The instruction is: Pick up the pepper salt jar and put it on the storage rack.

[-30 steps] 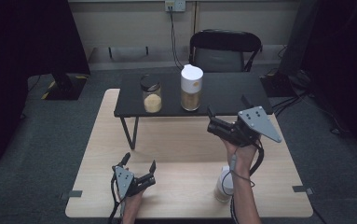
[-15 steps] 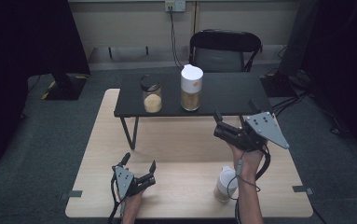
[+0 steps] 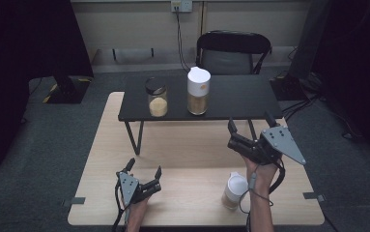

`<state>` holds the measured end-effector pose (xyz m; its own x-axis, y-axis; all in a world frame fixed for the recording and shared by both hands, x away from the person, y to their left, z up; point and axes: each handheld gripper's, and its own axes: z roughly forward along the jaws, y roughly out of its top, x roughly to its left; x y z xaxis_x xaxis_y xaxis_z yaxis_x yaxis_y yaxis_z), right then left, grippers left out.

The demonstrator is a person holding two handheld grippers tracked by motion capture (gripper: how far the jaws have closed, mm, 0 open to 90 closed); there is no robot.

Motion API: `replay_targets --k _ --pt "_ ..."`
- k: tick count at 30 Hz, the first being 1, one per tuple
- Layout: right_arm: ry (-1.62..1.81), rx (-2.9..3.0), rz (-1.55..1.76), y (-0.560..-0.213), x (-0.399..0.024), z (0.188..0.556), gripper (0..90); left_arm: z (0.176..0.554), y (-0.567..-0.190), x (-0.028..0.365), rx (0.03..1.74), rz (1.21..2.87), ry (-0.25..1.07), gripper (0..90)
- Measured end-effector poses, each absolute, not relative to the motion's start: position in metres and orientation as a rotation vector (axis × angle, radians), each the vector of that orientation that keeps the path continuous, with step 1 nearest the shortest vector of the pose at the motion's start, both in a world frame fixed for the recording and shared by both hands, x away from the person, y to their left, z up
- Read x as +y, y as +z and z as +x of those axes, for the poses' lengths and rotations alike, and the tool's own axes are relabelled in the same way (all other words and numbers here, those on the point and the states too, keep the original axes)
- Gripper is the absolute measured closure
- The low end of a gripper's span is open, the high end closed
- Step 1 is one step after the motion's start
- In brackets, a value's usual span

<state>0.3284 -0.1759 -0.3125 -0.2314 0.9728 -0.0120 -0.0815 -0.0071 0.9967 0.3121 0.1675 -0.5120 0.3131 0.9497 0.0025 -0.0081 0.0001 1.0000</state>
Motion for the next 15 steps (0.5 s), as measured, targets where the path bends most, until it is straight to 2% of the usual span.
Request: replay_targets --k 15 --pt "1.458 1.292 1.107 -0.340 -0.195 0.323 0.1 0.312 -0.512 0.168 0.965 1.338 0.976 2.9"
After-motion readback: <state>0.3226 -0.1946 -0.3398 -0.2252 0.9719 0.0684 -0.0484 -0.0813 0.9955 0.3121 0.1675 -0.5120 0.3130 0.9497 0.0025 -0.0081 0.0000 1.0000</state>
